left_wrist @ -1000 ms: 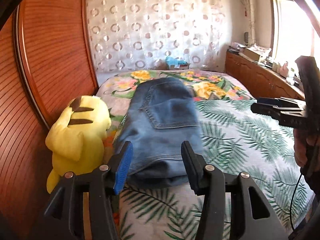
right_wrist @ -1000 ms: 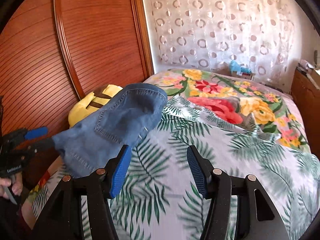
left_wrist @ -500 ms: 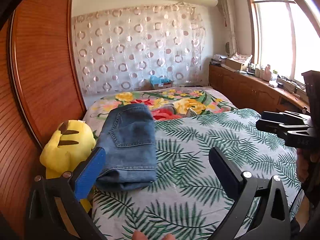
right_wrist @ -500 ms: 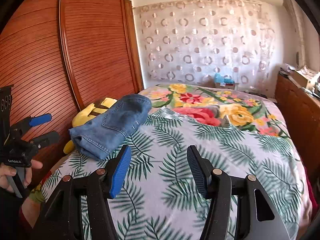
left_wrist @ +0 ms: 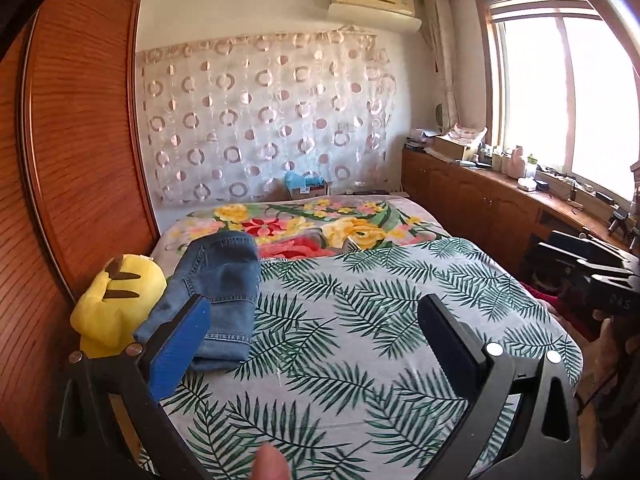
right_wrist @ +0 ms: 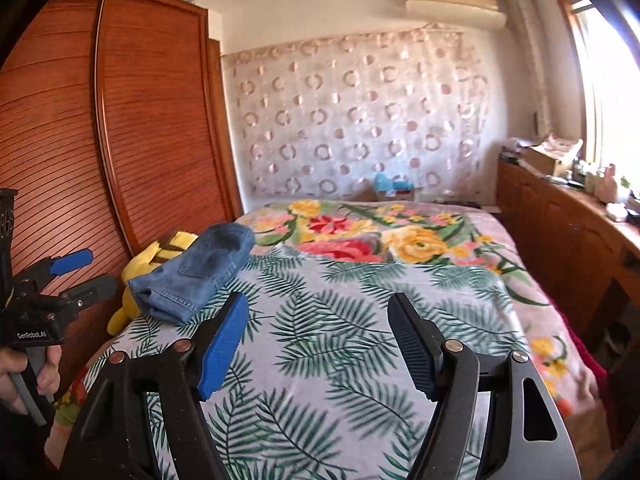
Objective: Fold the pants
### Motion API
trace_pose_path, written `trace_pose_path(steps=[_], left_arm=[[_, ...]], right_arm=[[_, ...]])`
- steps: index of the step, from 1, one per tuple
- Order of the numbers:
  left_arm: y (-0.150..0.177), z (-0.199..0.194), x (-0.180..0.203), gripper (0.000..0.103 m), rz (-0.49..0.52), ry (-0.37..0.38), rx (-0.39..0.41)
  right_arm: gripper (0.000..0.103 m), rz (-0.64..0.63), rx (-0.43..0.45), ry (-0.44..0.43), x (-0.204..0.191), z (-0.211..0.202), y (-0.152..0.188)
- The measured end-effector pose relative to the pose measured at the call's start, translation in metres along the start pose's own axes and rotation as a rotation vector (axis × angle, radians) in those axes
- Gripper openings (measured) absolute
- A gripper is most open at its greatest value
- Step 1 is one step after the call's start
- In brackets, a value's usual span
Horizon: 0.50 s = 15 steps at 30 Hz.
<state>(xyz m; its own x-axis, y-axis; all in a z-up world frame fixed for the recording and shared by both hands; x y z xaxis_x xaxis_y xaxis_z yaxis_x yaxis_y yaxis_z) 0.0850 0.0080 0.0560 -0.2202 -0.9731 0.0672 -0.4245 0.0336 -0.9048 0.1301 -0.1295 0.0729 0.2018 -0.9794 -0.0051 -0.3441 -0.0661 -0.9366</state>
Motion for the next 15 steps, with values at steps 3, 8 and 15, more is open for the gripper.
trace_pose_path(steps=[3,8,15], left_arm=[[-0.002,-0.005,0.014,0.103,0.002,0.013,0.008],[-0.002,-0.011,0.025,0.103,-0.015,0.035,0.036],[-0.002,-0.012,0.026,0.103,-0.016,0.023,0.037]], right_arm=[[0.074,0.006,0.024,0.041,0.003,-0.017,0.0],[0.074,0.013,0.053,0.089,-0.004,-0.027,0.001],[0.074,0.015,0.063,0.093,-0.02,-0.024,0.009]])
Point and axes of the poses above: each gripper's, at about its wrist camera, not at the fingertips, and z roughly the way its jaws point, x to its right, y to its underside, the point moved 2 cm from there along z, roughly the way its jaws point, and after that the axes turned 12 degrees about y, right-handed, at the moved point
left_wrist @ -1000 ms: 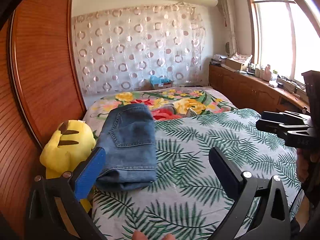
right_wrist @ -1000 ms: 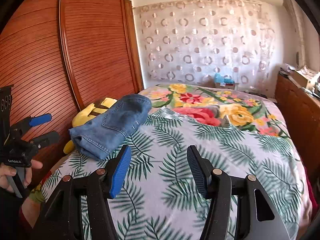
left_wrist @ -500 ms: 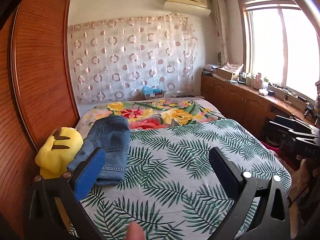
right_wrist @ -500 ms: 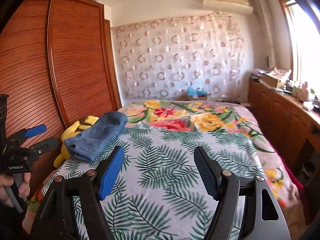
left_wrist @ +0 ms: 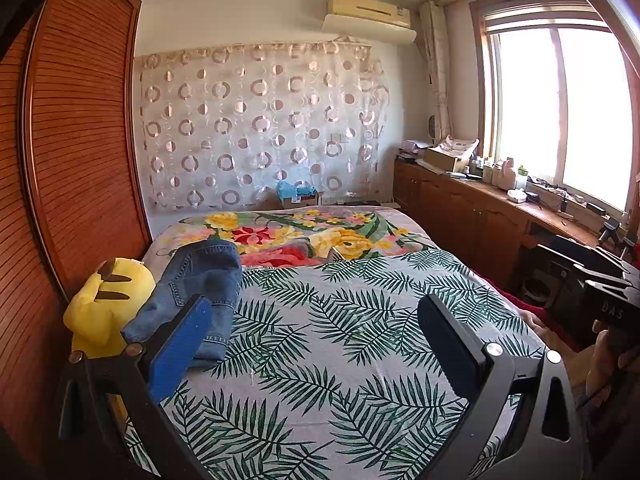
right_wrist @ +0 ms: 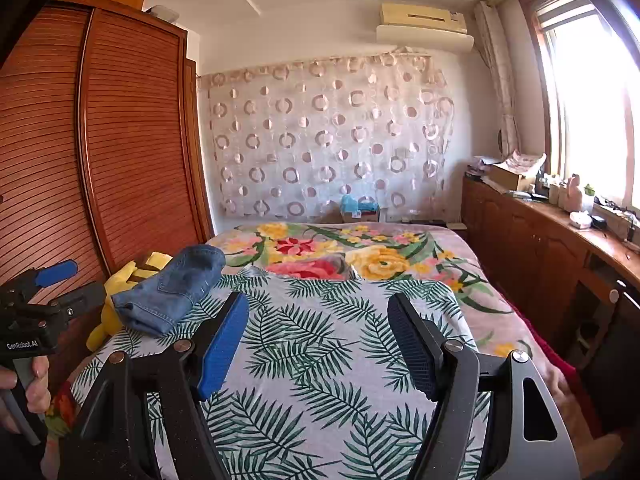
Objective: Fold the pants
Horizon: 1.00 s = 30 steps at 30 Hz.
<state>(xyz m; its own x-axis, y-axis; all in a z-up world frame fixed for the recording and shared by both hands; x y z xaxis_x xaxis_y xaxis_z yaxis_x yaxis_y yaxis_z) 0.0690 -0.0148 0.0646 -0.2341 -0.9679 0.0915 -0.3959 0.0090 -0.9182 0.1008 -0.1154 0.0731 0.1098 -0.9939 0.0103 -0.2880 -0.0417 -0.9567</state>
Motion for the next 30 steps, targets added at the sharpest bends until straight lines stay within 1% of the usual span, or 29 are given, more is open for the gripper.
trace_pose_path(steps=[16,30], left_arm=[[0.0,-0.003,-0.005,0.103,-0.014,-0.01,0.001],[-0.002,-0.005,-0.007,0.103,-0.011,-0.015,0.003]], right_arm=[[0.074,0.011,0.006,0.012,0.013,-0.001,0.003],[0.074,0.007,0.006,0.012,0.013,-0.002,0.004]])
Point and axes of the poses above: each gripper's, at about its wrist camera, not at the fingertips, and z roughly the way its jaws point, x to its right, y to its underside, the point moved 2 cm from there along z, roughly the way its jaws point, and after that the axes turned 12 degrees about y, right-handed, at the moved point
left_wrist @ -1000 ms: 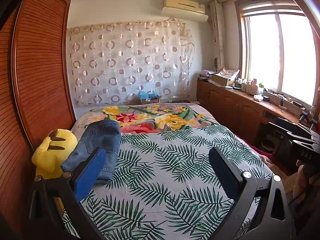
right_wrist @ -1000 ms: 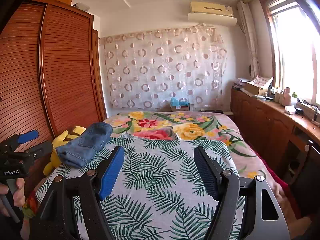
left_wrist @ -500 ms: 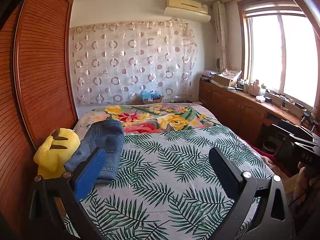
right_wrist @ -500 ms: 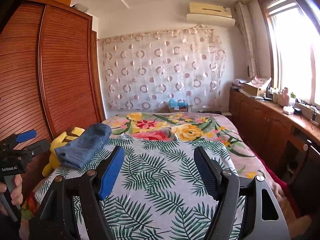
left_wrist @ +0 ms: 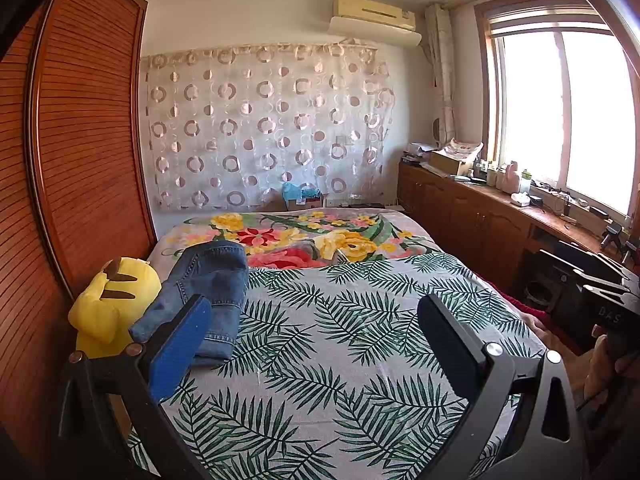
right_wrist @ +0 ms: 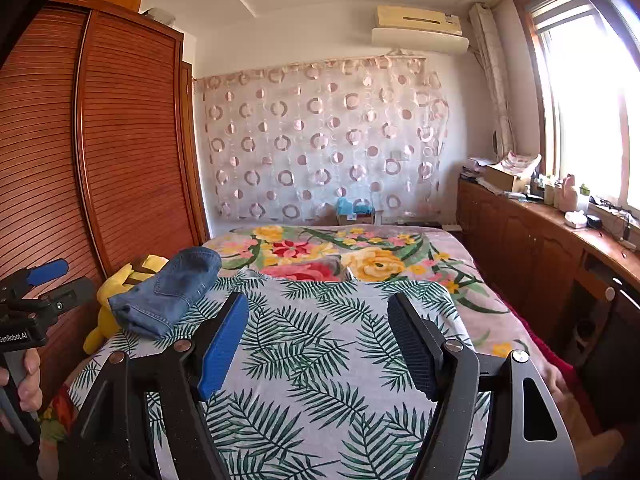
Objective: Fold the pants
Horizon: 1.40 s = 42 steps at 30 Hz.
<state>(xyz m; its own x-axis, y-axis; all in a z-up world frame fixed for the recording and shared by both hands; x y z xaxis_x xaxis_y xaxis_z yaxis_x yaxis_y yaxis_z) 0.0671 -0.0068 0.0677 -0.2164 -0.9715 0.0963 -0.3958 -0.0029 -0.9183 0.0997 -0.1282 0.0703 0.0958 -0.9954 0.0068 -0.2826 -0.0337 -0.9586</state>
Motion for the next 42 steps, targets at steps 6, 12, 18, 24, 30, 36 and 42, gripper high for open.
trace_pose_path(steps=[6,12,18,24,30,36,42], left_arm=[[0.0006,0.0001,0.0001,0.103,-0.001,0.0,0.0],[0.0009,0.0001,0.0001,0.103,0.0,0.001,0.001],[0.0011,0.0,0.0005,0.103,0.0,-0.001,0.001],[0.0014,0.0,0.0006,0.103,0.001,0.0,0.001],[-0.001,-0.0026,0.0008,0.103,0.002,0.001,0.002],[-0.0025,-0.0037,0.001,0.103,0.002,0.001,0.005],[-0.0019,-0.0039,0.0011,0.103,0.002,0.001,0.004]], right_arm=[[0.074,-0.002,0.003,0.002,0.0028,-0.001,-0.0015],[0.074,-0.003,0.003,0.002,0.0033,-0.0004,-0.0024],[0.074,-0.004,0.002,0.0,0.0015,-0.0004,-0.0025],[0.074,-0.004,0.002,0.0,0.0007,-0.0002,-0.0019],[0.074,-0.006,-0.001,-0.003,0.0003,0.0001,-0.0026],[0.074,-0.005,0.0,-0.002,0.0004,-0.0001,-0.0031],[0.074,-0.006,0.002,-0.002,0.0004,-0.0004,-0.0033]])
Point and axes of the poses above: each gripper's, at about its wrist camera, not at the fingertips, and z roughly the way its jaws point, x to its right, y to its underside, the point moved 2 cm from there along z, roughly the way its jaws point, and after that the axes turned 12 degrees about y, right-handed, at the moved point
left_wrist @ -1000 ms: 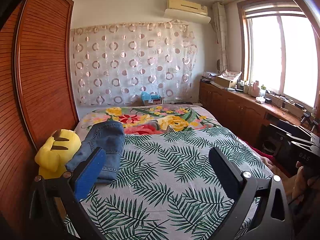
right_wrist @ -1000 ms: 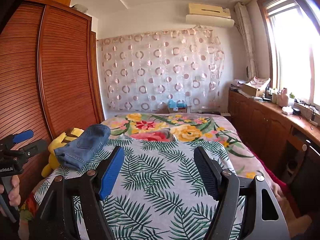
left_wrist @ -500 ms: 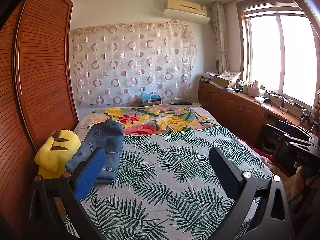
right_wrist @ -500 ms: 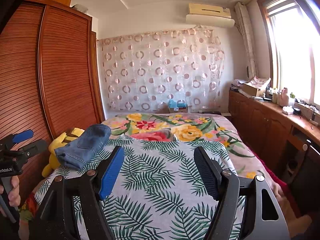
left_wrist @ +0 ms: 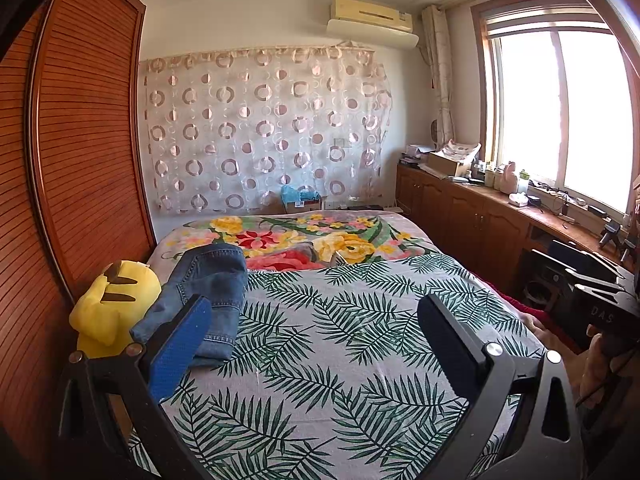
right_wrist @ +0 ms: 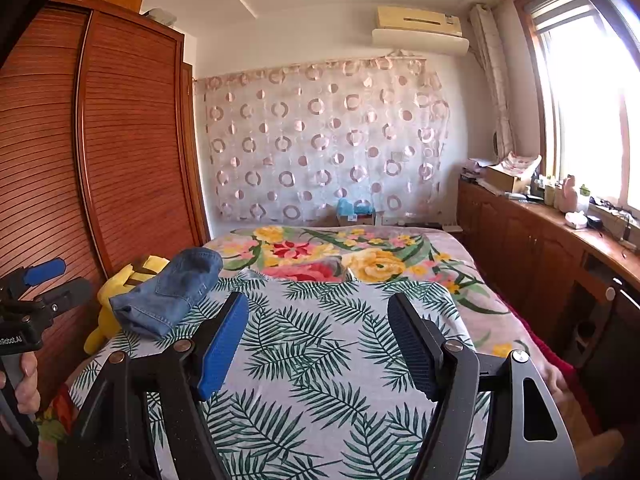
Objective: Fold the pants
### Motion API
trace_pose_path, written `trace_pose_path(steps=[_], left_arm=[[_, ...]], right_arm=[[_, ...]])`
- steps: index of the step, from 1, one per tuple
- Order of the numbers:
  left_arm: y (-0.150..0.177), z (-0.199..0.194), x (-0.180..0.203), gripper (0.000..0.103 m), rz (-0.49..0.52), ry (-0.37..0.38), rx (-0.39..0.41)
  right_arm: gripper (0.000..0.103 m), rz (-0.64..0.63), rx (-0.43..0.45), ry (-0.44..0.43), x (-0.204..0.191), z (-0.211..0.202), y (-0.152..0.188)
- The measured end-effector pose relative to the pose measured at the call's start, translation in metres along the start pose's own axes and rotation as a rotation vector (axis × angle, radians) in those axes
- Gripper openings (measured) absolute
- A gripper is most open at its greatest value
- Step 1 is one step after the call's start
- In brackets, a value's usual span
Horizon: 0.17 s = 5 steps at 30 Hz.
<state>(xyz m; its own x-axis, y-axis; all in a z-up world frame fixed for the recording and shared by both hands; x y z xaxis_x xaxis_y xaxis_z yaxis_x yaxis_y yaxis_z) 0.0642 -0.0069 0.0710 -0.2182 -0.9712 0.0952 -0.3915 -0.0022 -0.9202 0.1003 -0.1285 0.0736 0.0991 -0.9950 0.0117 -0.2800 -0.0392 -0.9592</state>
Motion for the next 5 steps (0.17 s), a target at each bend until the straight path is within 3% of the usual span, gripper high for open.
trace_pose_path(steps=[5], left_arm=[[0.0001,0.0,-0.0001,0.103,-0.001,-0.001,0.0]], right_arm=[[0.074,0.0,0.001,0.0,-0.0003,-0.0003,-0.0004]])
Point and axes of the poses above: each gripper's, at about its wrist camera, not at the fingertips, and z roughly the way its jaws point, x to its right, y to its underside, the point moved 2 cm from there along z, roughly the way its jaws point, and after that the axes turned 12 degrees about y, right-handed, at the moved point
